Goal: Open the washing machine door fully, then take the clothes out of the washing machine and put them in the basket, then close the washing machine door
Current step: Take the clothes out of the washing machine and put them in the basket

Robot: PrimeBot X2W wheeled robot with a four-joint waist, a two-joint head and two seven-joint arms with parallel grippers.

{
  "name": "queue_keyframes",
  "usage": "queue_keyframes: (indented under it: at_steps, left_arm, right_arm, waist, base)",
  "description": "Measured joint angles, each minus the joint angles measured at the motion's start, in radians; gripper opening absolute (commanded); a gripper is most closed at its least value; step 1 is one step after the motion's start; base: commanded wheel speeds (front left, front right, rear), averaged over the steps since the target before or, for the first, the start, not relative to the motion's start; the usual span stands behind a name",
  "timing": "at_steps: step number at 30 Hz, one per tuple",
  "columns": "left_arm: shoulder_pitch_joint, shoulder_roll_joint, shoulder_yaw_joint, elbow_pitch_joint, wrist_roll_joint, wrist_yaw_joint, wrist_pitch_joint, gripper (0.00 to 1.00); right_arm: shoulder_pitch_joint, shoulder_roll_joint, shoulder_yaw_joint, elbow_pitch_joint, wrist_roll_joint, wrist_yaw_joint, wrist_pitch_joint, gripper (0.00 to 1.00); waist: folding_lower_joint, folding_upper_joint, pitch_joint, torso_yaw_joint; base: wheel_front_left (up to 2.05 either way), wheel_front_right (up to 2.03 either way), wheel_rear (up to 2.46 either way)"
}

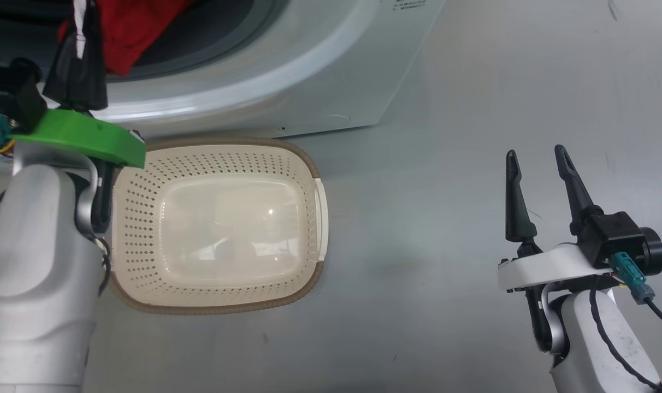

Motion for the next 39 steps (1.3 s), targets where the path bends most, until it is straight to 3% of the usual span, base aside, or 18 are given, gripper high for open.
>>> queue_keyframes:
  at_steps: [14, 26, 39]
  left_arm:
    - [0.142, -0.073, 0.003, -0.244, 0.050, 0.025, -0.007, 0.00]
    - [0.244, -0.076, -0.011, -0.413, 0.091, 0.036, -0.008, 0.00]
    - [0.464, -0.093, -0.091, -0.316, 0.039, 0.044, 0.034, 0.00]
  right_arm:
    - [0.064, -0.020, -0.007, 0.027, -0.009, 0.017, 0.000, 1.00]
    - [0.106, -0.015, 0.000, 0.034, -0.006, 0.021, 0.000, 1.00]
    - [0.103, -0.006, 0.038, 0.029, -0.006, 0.036, 0.000, 1.00]
  waist:
    - [-0.0001, 0.0000, -0.113, 0.089]
    - [-0.0001, 0.0000, -0.193, 0.148]
    - [-0.0001, 0.0000, -0.192, 0.158]
  base:
    - [0.00, 0.00, 0.00]
    - [0.00, 0.00, 0.00]
    - [0.00, 0.00, 0.00]
